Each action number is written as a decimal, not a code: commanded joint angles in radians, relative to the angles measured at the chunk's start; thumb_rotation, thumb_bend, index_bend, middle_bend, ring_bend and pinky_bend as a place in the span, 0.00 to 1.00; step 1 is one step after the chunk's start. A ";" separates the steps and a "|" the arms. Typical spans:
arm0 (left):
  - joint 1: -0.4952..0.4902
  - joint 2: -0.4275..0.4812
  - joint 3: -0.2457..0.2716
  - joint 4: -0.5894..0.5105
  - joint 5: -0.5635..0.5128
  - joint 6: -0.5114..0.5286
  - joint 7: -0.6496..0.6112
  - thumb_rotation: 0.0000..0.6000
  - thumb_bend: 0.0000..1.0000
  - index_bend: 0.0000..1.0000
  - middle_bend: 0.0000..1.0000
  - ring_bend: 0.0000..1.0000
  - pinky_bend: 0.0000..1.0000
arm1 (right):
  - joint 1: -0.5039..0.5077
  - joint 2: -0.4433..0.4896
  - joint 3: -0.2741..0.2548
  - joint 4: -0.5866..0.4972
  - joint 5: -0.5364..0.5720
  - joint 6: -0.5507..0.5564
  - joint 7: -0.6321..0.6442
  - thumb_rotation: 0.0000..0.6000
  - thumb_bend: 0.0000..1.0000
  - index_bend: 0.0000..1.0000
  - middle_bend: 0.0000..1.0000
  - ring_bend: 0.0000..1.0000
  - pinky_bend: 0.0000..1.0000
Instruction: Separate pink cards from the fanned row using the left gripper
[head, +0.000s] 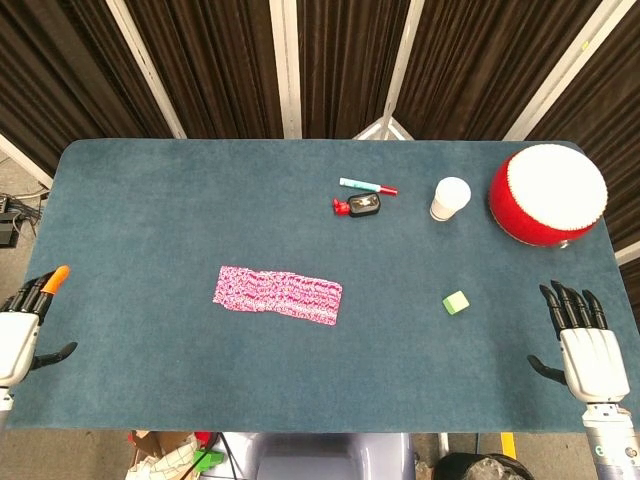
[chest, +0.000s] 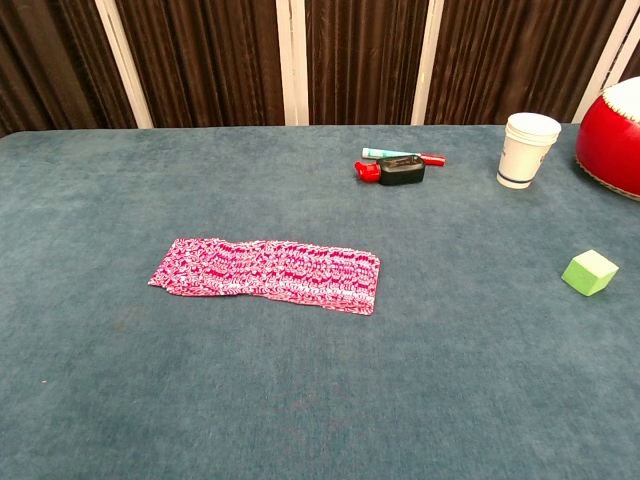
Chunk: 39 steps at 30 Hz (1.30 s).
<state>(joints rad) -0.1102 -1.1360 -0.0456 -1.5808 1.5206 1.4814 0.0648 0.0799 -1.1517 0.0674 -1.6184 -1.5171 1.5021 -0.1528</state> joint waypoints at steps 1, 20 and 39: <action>-0.010 0.000 -0.008 0.010 -0.002 -0.003 -0.005 1.00 0.22 0.02 0.26 0.24 0.45 | -0.001 0.000 0.000 0.001 -0.002 0.003 0.005 1.00 0.13 0.02 0.07 0.10 0.07; -0.235 0.118 -0.064 -0.171 -0.210 -0.469 -0.085 1.00 0.50 0.15 0.70 0.56 0.69 | 0.000 -0.001 -0.004 0.000 -0.009 0.001 0.011 1.00 0.13 0.02 0.07 0.10 0.07; -0.543 -0.015 -0.063 -0.291 -0.817 -0.641 0.320 1.00 0.50 0.15 0.72 0.59 0.69 | 0.000 0.001 -0.003 0.002 -0.007 0.000 0.026 1.00 0.13 0.02 0.07 0.10 0.07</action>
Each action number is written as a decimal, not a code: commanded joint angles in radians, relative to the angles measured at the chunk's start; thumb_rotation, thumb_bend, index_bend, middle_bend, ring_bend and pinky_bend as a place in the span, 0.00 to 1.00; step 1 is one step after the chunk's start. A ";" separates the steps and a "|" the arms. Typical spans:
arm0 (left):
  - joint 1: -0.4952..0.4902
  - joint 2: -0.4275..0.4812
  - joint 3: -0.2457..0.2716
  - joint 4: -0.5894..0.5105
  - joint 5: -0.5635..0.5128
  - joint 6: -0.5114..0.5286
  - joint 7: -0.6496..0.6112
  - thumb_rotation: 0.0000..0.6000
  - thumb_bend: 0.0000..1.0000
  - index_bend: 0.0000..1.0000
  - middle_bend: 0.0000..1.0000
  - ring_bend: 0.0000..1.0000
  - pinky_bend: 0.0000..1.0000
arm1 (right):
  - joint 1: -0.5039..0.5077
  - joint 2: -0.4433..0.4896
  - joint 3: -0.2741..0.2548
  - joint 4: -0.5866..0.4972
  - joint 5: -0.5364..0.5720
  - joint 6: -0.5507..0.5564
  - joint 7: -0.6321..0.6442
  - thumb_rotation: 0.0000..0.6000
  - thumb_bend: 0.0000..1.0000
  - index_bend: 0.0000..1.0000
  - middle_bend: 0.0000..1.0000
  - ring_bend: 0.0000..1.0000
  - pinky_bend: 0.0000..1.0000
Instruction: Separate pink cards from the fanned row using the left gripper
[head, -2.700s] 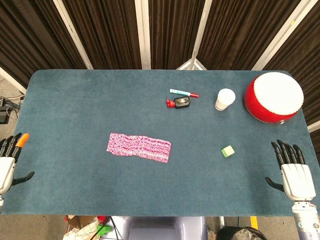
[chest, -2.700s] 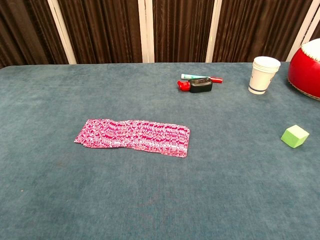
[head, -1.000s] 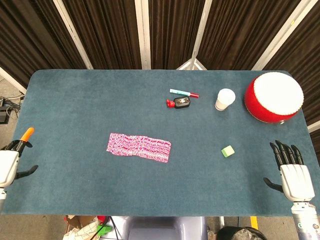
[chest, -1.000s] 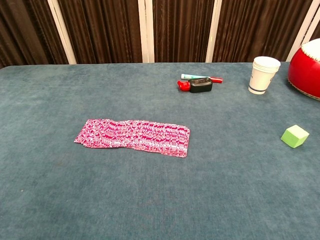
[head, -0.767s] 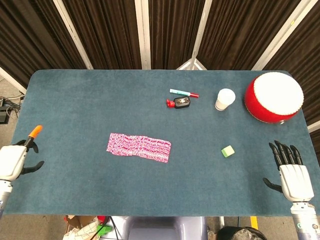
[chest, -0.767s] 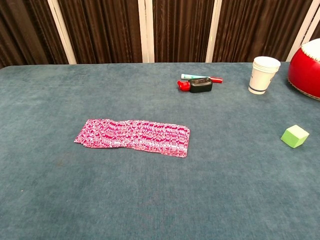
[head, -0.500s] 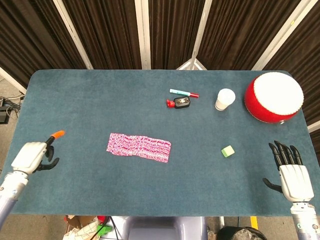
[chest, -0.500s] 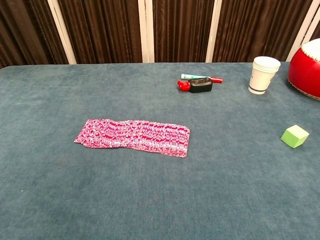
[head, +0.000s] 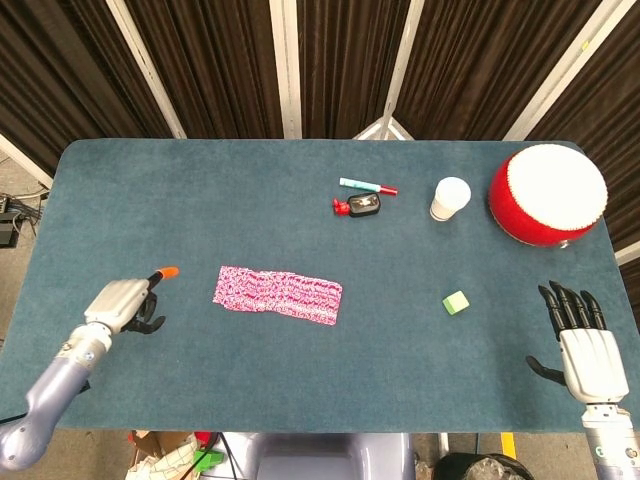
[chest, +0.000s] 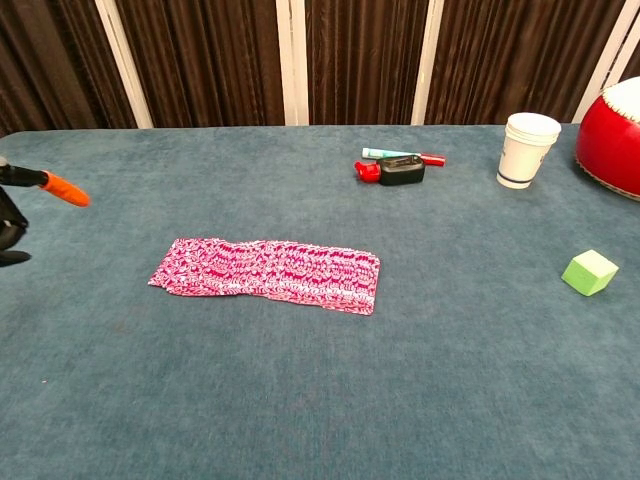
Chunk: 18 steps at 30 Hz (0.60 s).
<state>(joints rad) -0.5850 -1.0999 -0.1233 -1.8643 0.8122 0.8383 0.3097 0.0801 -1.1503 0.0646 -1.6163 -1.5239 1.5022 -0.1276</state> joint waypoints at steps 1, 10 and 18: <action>-0.082 -0.062 0.017 -0.006 -0.135 -0.001 0.084 1.00 0.50 0.15 0.73 0.59 0.69 | 0.000 0.000 0.000 0.000 0.000 0.000 0.001 1.00 0.13 0.02 0.07 0.10 0.07; -0.176 -0.140 0.040 0.044 -0.285 -0.010 0.125 1.00 0.49 0.15 0.72 0.59 0.69 | 0.000 0.000 0.001 0.003 0.001 0.000 0.006 1.00 0.13 0.02 0.07 0.10 0.07; -0.224 -0.184 0.050 0.096 -0.314 -0.071 0.099 1.00 0.49 0.15 0.71 0.59 0.69 | -0.003 0.000 0.002 0.004 0.003 0.004 0.010 1.00 0.13 0.02 0.07 0.10 0.07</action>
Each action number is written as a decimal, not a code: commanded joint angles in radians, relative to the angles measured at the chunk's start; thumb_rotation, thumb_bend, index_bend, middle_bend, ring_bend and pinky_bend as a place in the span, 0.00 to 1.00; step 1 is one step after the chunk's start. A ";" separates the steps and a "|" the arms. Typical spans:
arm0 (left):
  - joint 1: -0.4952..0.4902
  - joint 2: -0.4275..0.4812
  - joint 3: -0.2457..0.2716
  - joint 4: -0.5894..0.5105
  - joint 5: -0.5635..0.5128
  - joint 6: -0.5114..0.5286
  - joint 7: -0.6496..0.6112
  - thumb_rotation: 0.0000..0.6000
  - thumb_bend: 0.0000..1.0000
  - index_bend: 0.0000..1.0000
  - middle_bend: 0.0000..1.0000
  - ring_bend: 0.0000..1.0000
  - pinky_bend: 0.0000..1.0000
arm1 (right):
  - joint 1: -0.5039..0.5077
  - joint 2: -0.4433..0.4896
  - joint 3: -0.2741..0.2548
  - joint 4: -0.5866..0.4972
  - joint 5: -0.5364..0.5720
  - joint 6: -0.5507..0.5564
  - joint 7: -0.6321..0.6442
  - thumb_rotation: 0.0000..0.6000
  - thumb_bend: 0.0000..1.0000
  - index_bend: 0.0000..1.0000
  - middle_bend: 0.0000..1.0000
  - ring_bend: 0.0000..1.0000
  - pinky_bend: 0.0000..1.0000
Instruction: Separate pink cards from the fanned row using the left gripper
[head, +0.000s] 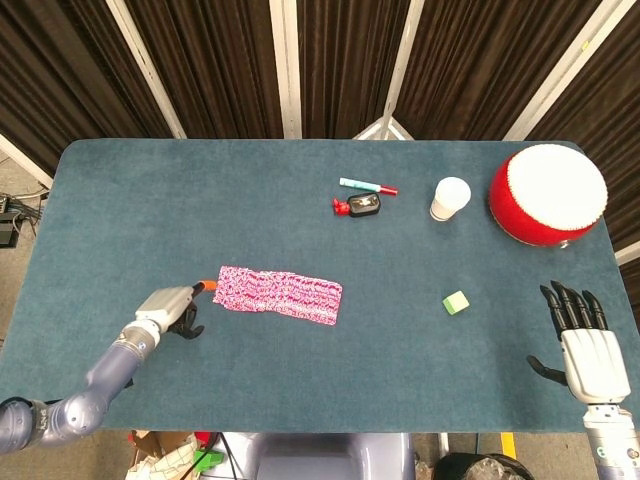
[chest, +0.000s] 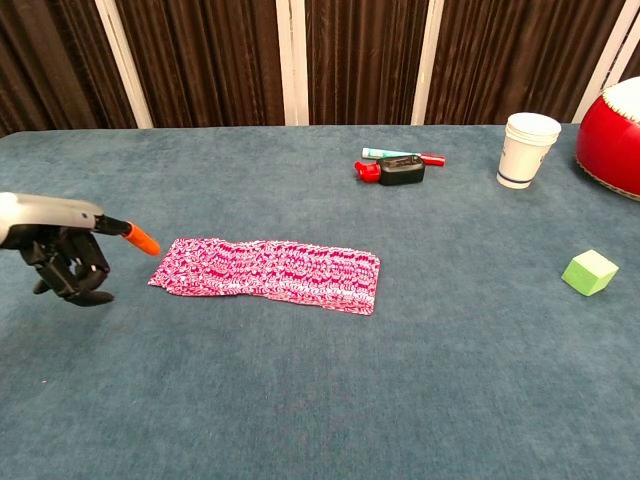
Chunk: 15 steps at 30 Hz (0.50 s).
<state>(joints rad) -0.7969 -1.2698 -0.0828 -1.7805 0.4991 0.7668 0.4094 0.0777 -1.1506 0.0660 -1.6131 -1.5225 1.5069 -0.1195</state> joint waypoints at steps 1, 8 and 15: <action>-0.016 -0.019 0.015 0.014 0.000 0.004 0.002 1.00 0.49 0.15 0.71 0.59 0.69 | 0.000 0.000 0.001 0.001 0.002 -0.001 0.003 1.00 0.13 0.02 0.07 0.10 0.07; -0.025 -0.047 0.029 0.036 0.004 0.011 -0.022 1.00 0.49 0.15 0.71 0.59 0.69 | 0.000 0.000 0.000 0.004 -0.001 0.001 0.007 1.00 0.13 0.02 0.07 0.10 0.07; -0.031 -0.048 0.037 0.037 0.019 0.009 -0.039 1.00 0.49 0.15 0.71 0.59 0.69 | 0.001 -0.001 0.000 0.004 -0.001 -0.001 0.005 1.00 0.13 0.02 0.07 0.10 0.07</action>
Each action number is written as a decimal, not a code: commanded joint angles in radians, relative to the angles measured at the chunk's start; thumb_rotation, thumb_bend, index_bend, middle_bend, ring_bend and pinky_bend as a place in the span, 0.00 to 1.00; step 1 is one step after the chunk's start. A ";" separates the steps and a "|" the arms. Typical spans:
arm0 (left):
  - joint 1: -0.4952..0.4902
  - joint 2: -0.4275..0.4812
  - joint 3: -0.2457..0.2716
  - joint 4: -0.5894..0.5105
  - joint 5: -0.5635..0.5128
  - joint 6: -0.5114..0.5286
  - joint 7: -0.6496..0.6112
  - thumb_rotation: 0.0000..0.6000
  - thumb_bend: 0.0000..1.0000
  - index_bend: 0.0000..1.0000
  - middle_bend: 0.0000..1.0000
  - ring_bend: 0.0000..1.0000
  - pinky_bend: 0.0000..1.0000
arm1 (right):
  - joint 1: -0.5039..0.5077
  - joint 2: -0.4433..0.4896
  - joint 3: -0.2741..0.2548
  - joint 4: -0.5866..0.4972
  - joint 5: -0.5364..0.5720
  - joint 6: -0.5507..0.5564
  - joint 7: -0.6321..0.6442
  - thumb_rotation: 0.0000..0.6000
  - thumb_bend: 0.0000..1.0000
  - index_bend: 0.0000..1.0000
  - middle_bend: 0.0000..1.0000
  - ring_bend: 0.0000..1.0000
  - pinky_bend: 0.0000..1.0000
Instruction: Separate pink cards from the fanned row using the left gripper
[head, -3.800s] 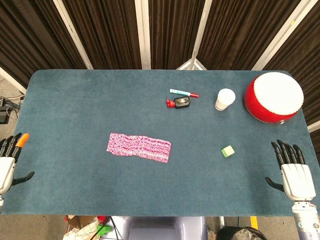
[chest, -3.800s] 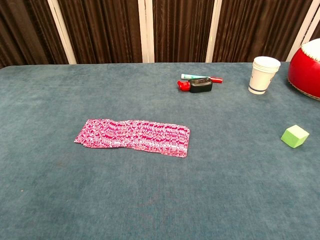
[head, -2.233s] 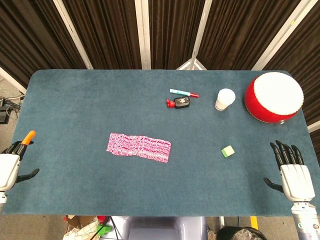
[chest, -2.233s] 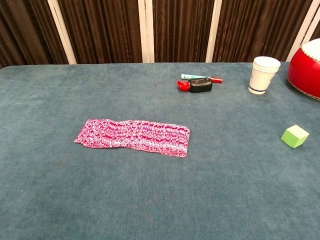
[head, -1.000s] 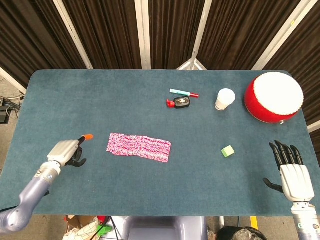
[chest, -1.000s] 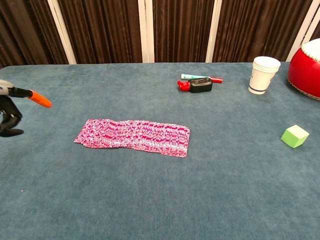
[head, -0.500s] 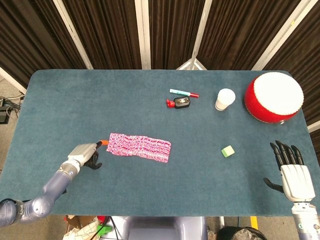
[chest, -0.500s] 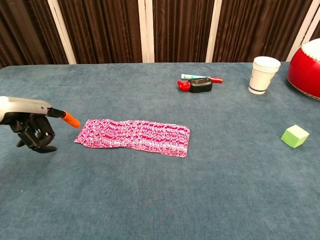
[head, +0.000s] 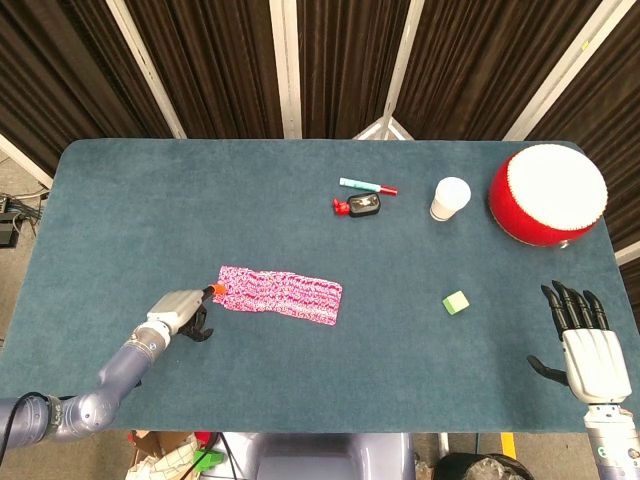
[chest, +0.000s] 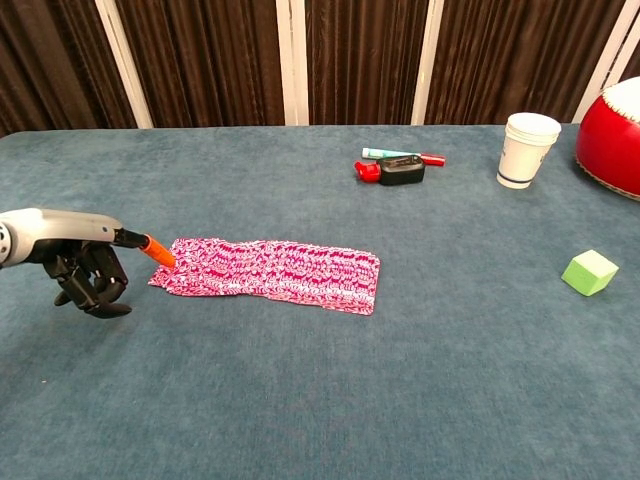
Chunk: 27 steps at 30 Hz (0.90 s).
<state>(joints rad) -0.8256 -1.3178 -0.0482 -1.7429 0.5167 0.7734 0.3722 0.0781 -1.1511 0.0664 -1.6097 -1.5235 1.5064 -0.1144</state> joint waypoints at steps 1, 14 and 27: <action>-0.004 0.001 0.004 -0.002 0.001 0.004 -0.003 1.00 0.49 0.15 0.71 0.59 0.69 | 0.000 0.000 0.000 0.000 0.000 0.000 0.000 1.00 0.13 0.02 0.07 0.10 0.07; -0.029 -0.007 0.024 0.000 -0.022 0.013 -0.008 1.00 0.49 0.14 0.71 0.59 0.69 | 0.000 -0.001 -0.001 -0.001 -0.002 0.000 -0.001 1.00 0.13 0.02 0.07 0.10 0.07; -0.045 -0.012 0.039 0.020 -0.030 -0.015 -0.030 1.00 0.49 0.13 0.71 0.59 0.68 | 0.001 -0.003 -0.001 -0.001 -0.005 0.000 -0.004 1.00 0.13 0.02 0.07 0.10 0.07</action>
<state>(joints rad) -0.8699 -1.3305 -0.0099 -1.7231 0.4872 0.7588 0.3427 0.0791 -1.1540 0.0651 -1.6105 -1.5283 1.5067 -0.1182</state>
